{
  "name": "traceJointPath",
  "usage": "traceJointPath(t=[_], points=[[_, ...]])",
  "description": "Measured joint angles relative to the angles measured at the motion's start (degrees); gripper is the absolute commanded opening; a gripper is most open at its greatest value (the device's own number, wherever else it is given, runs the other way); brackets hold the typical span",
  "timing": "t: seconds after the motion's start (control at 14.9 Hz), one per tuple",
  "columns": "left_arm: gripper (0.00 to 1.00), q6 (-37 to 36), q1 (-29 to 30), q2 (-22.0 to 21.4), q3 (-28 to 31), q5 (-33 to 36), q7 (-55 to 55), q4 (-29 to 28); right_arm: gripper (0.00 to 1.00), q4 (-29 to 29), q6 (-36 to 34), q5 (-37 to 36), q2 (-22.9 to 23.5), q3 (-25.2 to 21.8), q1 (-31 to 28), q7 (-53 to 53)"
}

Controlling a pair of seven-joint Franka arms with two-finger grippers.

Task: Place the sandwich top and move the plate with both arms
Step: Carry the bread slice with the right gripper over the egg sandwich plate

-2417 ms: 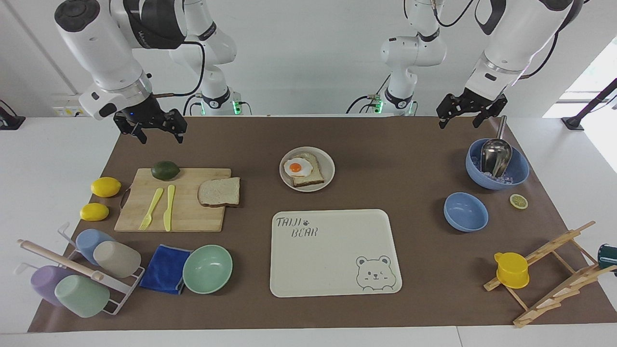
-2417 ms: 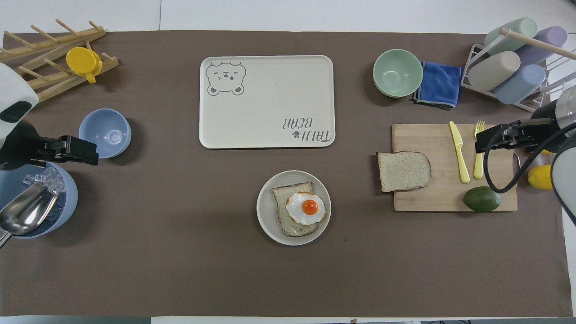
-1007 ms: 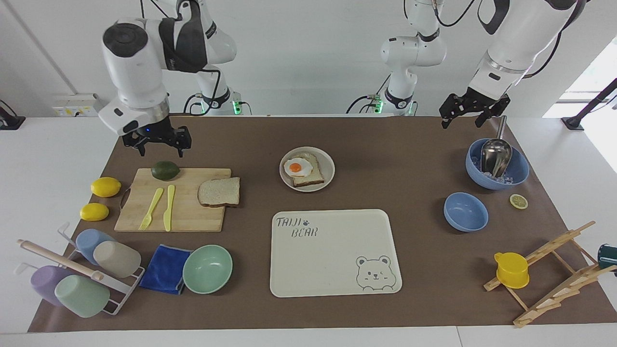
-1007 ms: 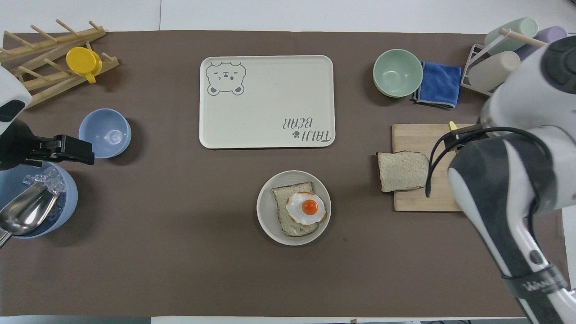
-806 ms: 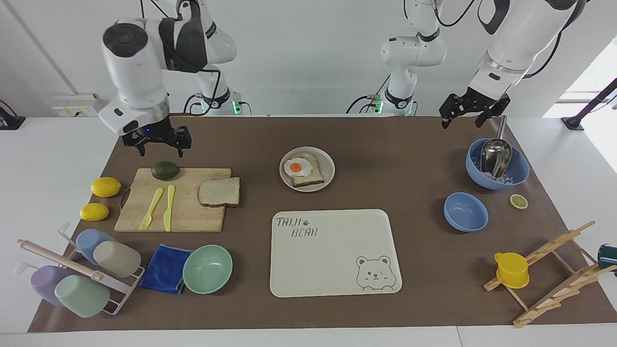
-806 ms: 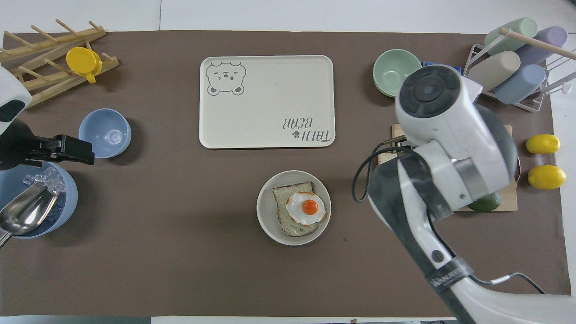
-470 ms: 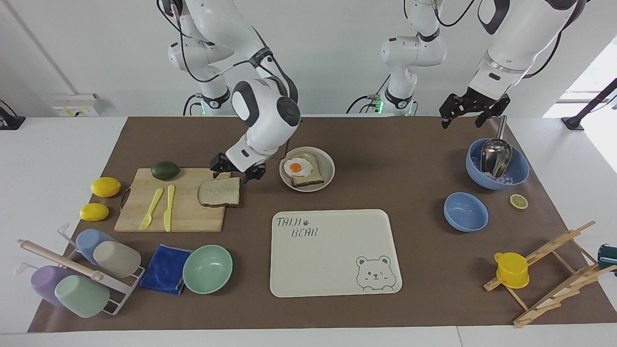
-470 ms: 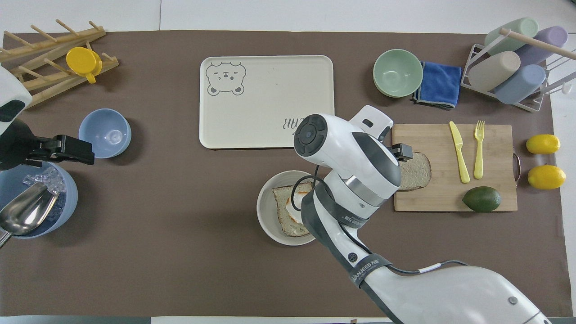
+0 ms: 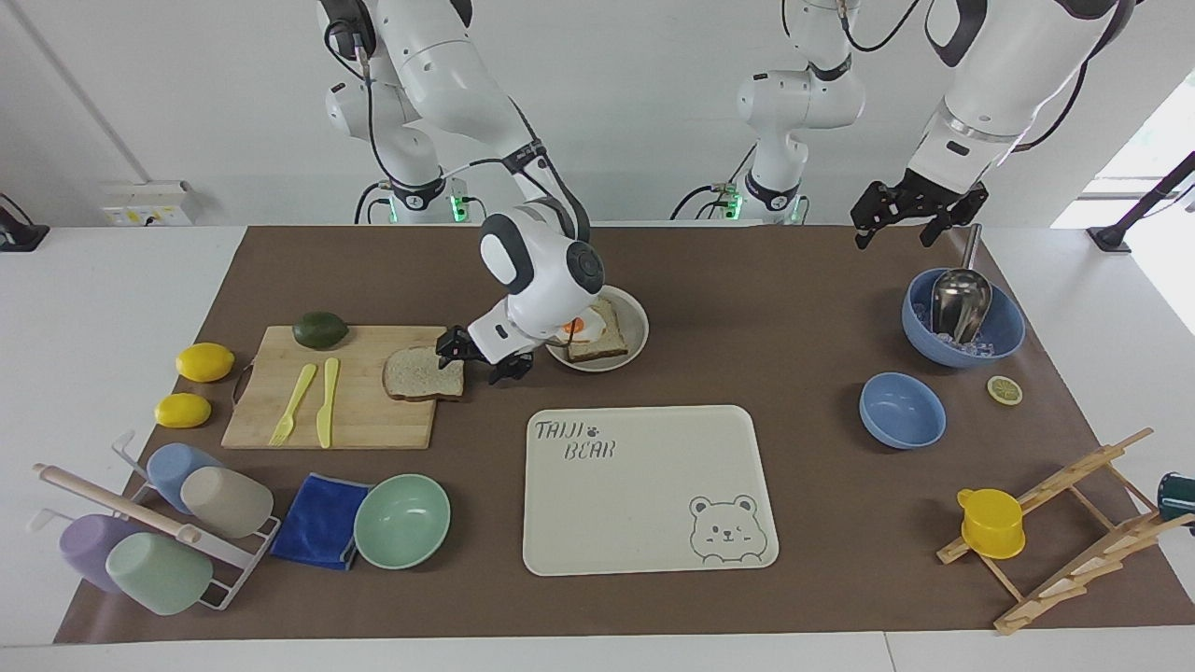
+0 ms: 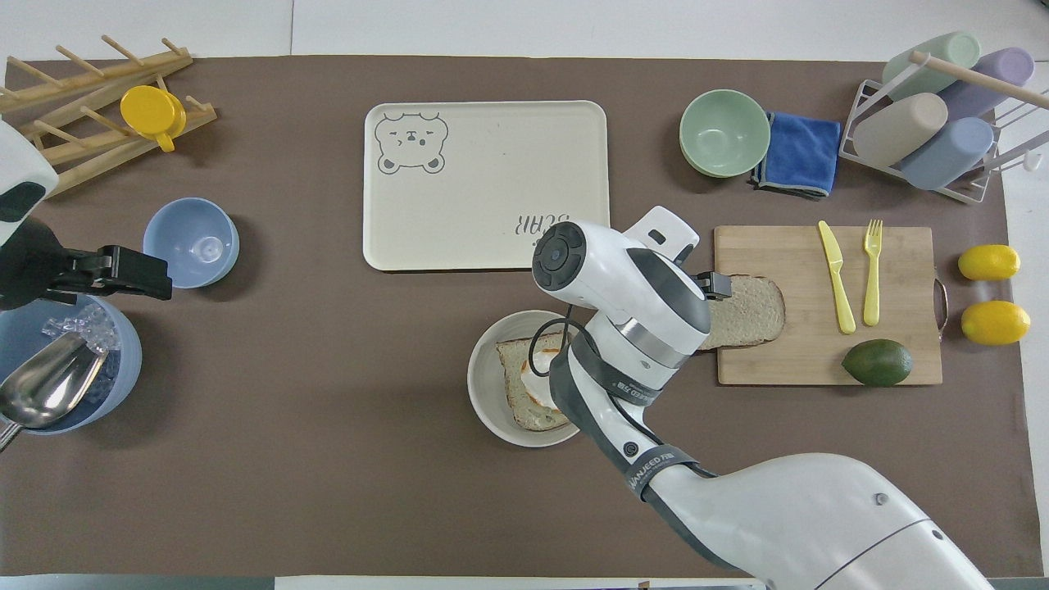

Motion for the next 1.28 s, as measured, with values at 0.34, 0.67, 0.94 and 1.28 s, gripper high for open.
traceJointPath(t=[0.34,0.67,0.94,1.28], points=[[1.0,0.0,0.0,0.0,0.0,0.0,0.0,0.0,0.93,-2.7,0.3,0.0,-0.3,-0.1,-1.2,0.5],[1.0,0.0,0.0,0.0,0.0,0.0,0.0,0.0,0.76,-3.9,0.3,0.0,-0.8,-0.2,-1.4,0.5],[1.0,0.0,0.0,0.0,0.0,0.0,0.0,0.0,0.72,-5.3,0.3,0.0,-1.3,-0.2,-1.3,0.4],[1.0,0.0,0.0,0.0,0.0,0.0,0.0,0.0,0.2,-6.2,0.3,0.0,-1.8,-0.1,-1.3,0.4]])
